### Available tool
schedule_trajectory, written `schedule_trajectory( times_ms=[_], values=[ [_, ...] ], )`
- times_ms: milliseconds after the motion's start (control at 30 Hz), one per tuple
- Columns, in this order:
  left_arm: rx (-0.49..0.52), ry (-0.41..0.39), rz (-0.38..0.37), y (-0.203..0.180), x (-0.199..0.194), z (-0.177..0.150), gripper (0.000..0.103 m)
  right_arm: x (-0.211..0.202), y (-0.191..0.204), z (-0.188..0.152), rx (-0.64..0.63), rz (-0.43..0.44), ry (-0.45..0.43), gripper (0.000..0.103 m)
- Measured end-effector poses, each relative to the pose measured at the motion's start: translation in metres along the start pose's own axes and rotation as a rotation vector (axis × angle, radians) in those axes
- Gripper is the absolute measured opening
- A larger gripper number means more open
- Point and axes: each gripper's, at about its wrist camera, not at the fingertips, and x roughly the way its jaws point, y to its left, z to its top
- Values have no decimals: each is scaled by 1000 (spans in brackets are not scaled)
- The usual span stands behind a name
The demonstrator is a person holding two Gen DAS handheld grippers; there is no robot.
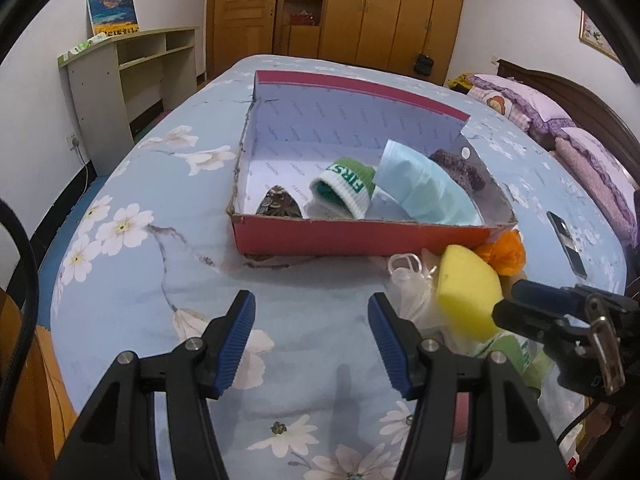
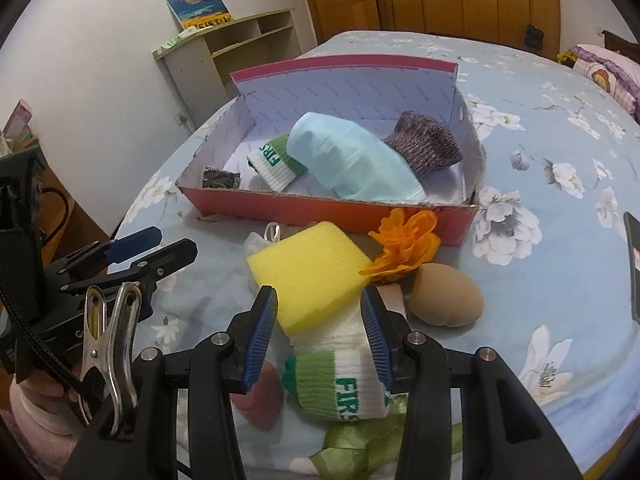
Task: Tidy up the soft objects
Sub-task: 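Grasp the yellow sponge with the right gripper while the left approaches the white mesh bag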
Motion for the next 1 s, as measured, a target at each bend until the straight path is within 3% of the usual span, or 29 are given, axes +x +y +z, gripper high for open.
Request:
schedule_trajectory(
  times_ms=[400,533,733,767,900,1000],
  values=[
    [-32,13,5,10,7,-3,62,31,1,2,29,1,29,44],
    [-31,20,6,9,9,-4,62,32,0,-1,26,6,3,44],
    [-20,20,3,5,9,-4,62,22,4,-5,-12,10,-45,37],
    [-18,21,4,4,9,-4,62,20,5,-6,-16,11,-57,30],
    [-15,29,8,1,10,-5,62,7,4,-7,-12,26,-98,24],
    [-14,34,7,-1,10,-5,62,-2,2,-8,-14,30,-125,23]
  ],
)
